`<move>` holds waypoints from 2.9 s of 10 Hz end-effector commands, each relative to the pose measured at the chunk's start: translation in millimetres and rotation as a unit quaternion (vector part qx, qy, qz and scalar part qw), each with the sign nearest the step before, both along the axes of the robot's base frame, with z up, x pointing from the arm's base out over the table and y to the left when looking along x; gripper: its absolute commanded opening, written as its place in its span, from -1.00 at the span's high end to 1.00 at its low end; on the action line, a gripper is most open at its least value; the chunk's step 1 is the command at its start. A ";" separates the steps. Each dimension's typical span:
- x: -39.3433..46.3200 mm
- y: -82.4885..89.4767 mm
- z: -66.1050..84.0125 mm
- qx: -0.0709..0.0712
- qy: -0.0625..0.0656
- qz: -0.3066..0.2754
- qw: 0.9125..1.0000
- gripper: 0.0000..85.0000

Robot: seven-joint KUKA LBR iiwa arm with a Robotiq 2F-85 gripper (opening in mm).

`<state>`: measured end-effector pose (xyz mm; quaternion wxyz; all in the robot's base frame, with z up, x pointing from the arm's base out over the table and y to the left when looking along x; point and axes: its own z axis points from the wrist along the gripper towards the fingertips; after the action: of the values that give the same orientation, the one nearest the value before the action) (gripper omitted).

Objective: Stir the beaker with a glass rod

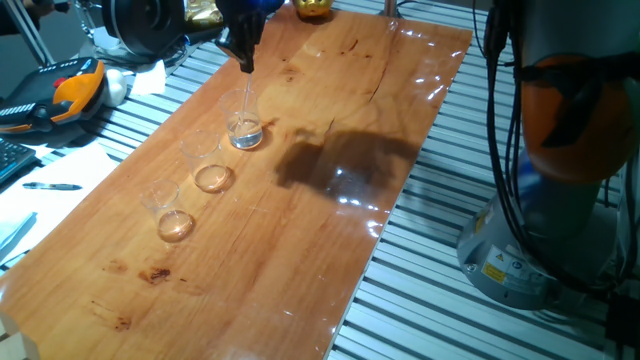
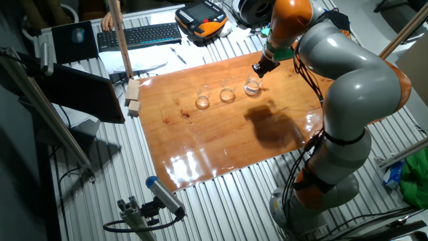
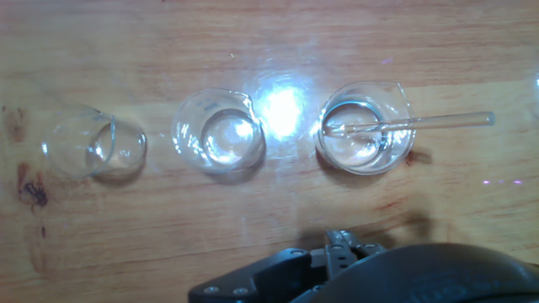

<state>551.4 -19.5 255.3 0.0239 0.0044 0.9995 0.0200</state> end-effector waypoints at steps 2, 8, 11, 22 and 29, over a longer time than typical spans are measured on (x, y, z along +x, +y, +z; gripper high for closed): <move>2.8 -2.5 -1.1 0.000 0.000 0.000 1.000 1.00; 6.3 -17.8 0.4 0.006 0.005 0.003 1.000 1.00; 5.9 -24.8 3.2 0.000 0.004 0.000 1.000 1.00; 4.8 -27.6 3.3 -0.015 0.021 -0.025 0.999 1.00; 12.5 -61.0 -1.1 0.025 0.012 -0.011 1.000 1.00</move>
<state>564.7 -80.7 255.1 0.0112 0.0148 0.9990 0.0410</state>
